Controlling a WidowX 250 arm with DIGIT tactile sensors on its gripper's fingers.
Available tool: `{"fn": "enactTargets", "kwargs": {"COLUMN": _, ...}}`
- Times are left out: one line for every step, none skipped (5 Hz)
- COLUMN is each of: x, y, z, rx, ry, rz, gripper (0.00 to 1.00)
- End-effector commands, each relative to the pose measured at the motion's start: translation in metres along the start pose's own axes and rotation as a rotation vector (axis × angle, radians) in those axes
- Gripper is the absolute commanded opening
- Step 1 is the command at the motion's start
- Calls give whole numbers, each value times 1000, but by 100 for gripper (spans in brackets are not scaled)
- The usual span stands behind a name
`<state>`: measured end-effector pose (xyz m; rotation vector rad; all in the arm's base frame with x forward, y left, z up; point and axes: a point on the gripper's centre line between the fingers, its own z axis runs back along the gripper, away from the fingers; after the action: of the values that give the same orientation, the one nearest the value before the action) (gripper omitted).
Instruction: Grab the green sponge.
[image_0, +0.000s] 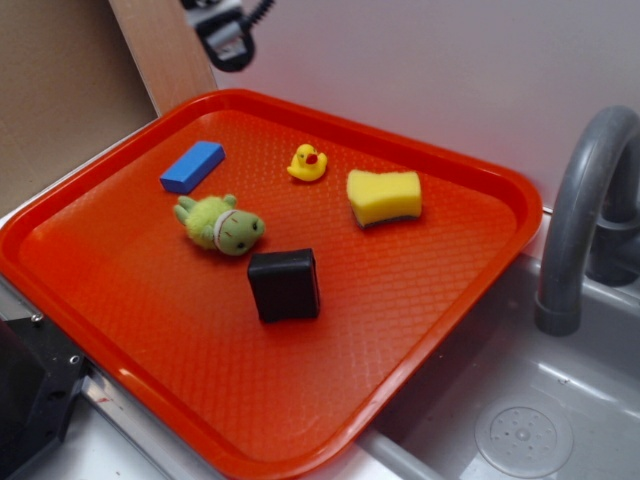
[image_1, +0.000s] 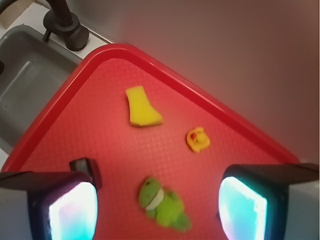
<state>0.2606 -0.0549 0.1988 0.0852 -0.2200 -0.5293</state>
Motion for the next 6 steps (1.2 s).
{"fn": "enactTargets", "kwargs": {"x": 25, "y": 8, "z": -26, "rx": 0, "ry": -59, "rz": -49, "gripper": 100}}
{"fn": "enactTargets", "kwargs": {"x": 32, "y": 6, "z": -58, "rx": -15, "ry": -47, "rz": -43, "gripper": 100}}
{"fn": "enactTargets", "kwargs": {"x": 39, "y": 6, "z": -92, "rx": -17, "ry": -19, "rz": -42, "gripper": 100}}
{"fn": "enactTargets", "kwargs": {"x": 36, "y": -2, "z": -114, "rx": -67, "ry": 9, "rz": -68, "gripper": 100}}
{"fn": "enactTargets", "kwargs": {"x": 42, "y": -17, "z": -136, "rx": -114, "ry": 33, "rz": -112, "gripper": 100}}
{"fn": "enactTargets", "kwargs": {"x": 44, "y": -31, "z": -147, "rx": -182, "ry": 40, "rz": -136, "gripper": 100}}
